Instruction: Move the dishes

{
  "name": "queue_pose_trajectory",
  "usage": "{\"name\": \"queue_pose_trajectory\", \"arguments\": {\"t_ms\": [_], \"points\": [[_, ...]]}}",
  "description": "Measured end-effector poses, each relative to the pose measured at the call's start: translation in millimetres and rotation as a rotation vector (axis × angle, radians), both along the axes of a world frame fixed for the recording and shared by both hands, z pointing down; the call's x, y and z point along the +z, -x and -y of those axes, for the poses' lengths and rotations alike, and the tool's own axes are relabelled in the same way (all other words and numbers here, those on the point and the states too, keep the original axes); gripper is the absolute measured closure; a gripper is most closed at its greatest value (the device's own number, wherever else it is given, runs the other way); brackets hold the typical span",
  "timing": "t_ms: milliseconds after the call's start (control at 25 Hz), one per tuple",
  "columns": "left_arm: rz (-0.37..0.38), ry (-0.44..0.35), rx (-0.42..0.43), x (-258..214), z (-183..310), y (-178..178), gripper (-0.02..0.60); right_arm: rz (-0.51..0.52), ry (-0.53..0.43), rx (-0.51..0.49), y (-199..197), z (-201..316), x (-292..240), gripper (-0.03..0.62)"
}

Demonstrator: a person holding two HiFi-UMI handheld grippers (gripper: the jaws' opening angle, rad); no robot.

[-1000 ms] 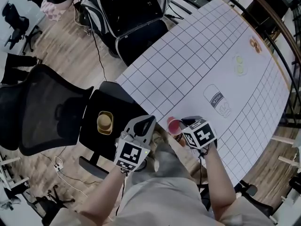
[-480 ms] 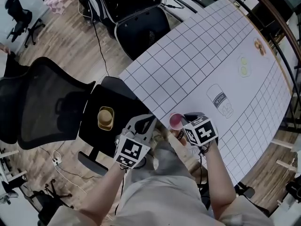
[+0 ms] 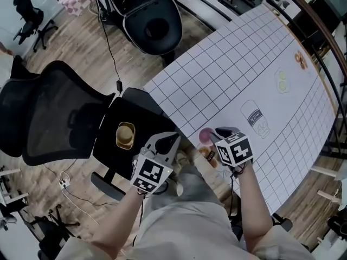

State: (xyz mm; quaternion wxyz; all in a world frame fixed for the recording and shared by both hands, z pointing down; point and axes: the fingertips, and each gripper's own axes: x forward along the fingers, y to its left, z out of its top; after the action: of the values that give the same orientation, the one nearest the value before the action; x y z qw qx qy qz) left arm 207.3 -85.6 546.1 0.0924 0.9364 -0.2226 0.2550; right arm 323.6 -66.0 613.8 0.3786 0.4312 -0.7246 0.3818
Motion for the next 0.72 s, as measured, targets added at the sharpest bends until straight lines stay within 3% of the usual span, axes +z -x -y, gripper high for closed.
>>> {"name": "queue_pose_trajectory", "arguments": {"t_ms": [240,400,720], "points": [[-0.055,-0.042,-0.028,-29,-3,16,0.568,-0.088,-0.143,0.020,-1,13,-28,0.497],[-0.092,-0.082,-0.040,-57,-7,21,0.568,-0.027,-0.222,0.067,7,13,-56,0.499],[-0.144,-0.190,-0.087,-118,-1,44,0.568,0.097,-0.517,0.088,38,33,-140,0.527]]}}
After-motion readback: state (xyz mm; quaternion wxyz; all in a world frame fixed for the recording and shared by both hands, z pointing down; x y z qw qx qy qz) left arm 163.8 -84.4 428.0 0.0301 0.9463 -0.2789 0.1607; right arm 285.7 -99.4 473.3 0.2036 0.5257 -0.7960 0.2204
